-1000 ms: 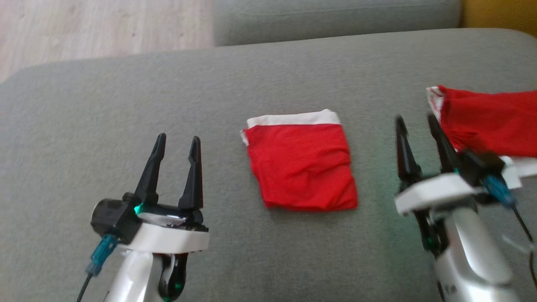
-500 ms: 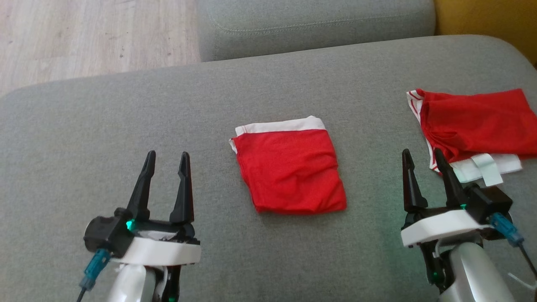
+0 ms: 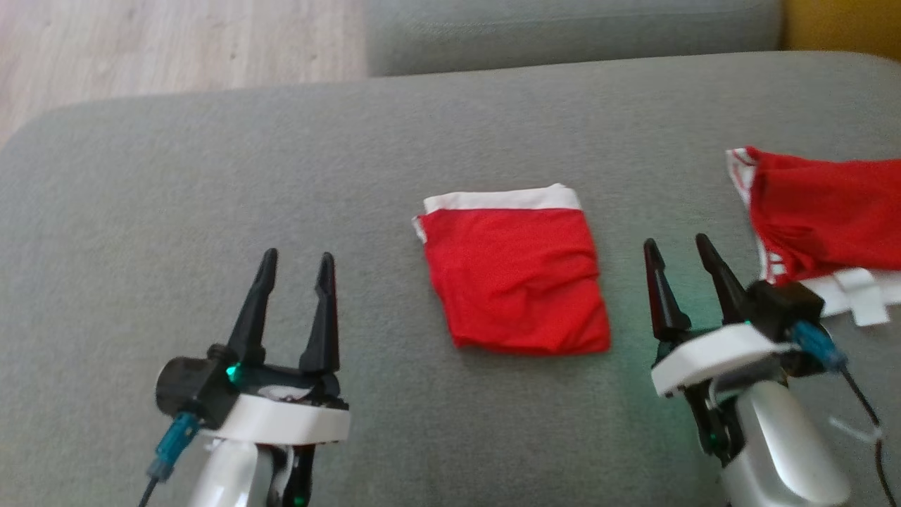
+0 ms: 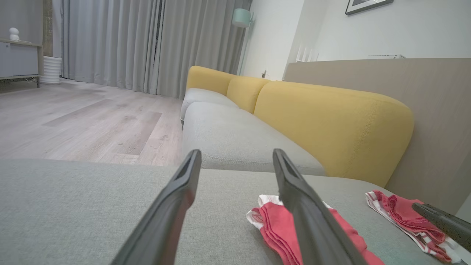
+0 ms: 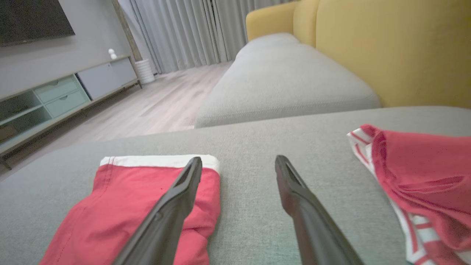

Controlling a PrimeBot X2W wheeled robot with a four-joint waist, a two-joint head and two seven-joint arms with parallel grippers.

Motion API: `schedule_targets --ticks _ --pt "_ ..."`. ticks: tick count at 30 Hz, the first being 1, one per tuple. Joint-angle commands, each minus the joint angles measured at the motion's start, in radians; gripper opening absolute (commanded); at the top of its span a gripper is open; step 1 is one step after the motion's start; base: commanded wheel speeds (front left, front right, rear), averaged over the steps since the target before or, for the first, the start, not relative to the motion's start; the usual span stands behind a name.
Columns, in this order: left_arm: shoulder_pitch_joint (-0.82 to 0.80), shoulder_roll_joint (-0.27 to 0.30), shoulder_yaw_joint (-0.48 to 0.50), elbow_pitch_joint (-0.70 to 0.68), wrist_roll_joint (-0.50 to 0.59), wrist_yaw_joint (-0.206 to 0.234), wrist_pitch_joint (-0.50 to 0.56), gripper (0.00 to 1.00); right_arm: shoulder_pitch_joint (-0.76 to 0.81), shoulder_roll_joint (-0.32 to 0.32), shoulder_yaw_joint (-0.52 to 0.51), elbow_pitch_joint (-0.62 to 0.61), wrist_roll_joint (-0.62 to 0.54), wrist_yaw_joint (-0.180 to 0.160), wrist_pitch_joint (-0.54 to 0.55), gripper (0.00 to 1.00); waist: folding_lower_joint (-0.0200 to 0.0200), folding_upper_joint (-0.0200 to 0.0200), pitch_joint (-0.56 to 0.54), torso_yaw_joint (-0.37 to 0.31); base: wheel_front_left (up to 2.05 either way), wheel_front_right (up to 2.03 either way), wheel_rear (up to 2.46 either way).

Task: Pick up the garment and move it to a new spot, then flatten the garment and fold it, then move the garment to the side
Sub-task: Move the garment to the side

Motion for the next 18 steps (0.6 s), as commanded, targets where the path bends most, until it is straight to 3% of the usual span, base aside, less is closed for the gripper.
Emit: schedule_targets --ticks 1,11,18 --pt "-0.047 0.004 0.020 -0.027 -0.002 -0.002 -0.005 1.00 -0.054 0.004 0.031 -0.009 0.010 -0.001 0.019 1.00 -0.0001 -0.0001 0.021 0.025 0.00 0.00 0.00" --pt "-0.080 0.004 -0.016 -0.019 -0.025 0.002 -0.005 1.00 -0.156 0.004 0.078 0.211 0.099 -0.001 0.149 1.00 -0.0001 -0.0001 0.073 0.113 0.00 0.00 0.00" --pt "-0.096 0.004 -0.030 -0.017 -0.038 0.008 -0.005 1.00 -0.212 0.004 0.118 0.324 0.142 -0.001 0.162 1.00 -0.0001 -0.0001 0.100 0.151 0.00 0.00 0.00"
